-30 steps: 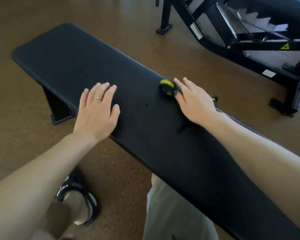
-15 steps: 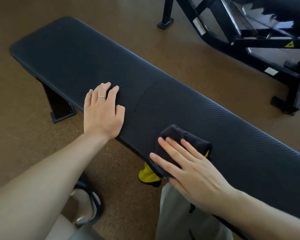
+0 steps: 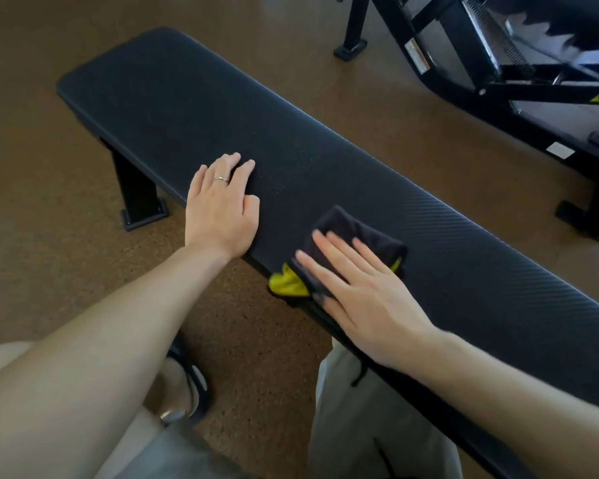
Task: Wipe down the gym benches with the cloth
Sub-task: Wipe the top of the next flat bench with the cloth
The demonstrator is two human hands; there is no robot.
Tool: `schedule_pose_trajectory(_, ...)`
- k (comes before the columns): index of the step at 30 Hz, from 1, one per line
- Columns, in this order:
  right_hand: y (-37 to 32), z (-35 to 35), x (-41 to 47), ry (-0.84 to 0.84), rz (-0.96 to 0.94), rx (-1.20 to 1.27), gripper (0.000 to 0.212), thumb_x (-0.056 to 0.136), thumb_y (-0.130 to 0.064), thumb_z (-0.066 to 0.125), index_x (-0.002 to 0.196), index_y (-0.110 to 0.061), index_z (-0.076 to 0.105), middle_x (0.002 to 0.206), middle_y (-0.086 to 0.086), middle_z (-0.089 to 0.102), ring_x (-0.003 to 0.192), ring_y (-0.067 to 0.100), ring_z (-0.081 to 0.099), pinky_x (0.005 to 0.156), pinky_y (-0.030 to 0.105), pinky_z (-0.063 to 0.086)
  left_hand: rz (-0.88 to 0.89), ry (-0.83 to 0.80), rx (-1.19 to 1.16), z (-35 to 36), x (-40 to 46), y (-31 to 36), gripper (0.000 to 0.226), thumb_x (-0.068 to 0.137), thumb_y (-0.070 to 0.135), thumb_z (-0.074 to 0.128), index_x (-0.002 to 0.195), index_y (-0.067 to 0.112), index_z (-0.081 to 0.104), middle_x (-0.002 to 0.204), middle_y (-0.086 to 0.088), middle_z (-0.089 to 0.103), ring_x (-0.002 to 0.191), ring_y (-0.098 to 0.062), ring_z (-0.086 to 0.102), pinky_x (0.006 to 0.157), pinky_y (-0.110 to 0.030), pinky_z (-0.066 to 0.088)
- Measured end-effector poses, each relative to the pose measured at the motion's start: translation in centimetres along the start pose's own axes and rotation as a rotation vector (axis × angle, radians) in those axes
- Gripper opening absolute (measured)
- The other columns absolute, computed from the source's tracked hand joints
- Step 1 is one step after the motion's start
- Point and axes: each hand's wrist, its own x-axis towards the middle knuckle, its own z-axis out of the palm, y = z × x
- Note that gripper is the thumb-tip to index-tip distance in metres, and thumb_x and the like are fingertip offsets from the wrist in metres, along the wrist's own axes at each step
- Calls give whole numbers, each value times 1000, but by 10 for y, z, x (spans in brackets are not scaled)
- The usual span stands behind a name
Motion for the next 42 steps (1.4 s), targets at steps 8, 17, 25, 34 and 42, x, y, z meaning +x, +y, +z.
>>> schedule_pose_trajectory(8, 7, -2, 1, -38, -42, -18, 57, 108, -45, 25, 163, -30, 23, 171, 4, 19, 159, 20, 12, 129, 39, 8, 0, -16, -18, 0, 6, 0, 56, 96, 26, 34, 149, 16, 48, 157, -7, 41, 150, -24, 30, 128, -43, 13)
schedule_pose_trajectory(17, -25, 1, 92, 112, 118, 15, 57, 109, -36, 36, 163, -21, 27, 168, 15, 24, 157, 31, 21, 127, 47, 18, -188, -90, 39, -22, 22, -60, 56, 104, 31, 32, 159, 19, 29, 165, -8, 20, 154, -29, 13, 127, -47, 3)
schedule_pose_trajectory(25, -38, 12, 34, 31, -188, -195, 62, 102, -32, 55, 160, -23, 34, 168, 24, 17, 156, 39, 19, 124, 56, 26, -143, -196, -9, -29, 28, -81, 54, 107, 38, 25, 160, 29, 24, 164, 3, 16, 154, -24, 5, 126, -41, 1)
schedule_pose_trajectory(34, -73, 10, 125, 94, -184, -165, 58, 98, -12, 61, 153, -20, 44, 168, 26, 14, 156, 40, 14, 126, 55, 21, -130, -202, -10, -28, 24, -83, 55, 108, 38, 22, 162, 32, 18, 168, 3, 10, 155, -22, 4, 126, -42, 2)
schedule_pose_trajectory(42, -21, 4, 0, 30, -255, -159, 66, 90, -4, 60, 153, -18, 46, 166, 24, 24, 155, 38, 24, 124, 50, 23, -185, -128, -65, -20, 24, -68, 52, 109, 33, 25, 161, 26, 24, 167, -1, 13, 156, -24, 4, 128, -43, -3)
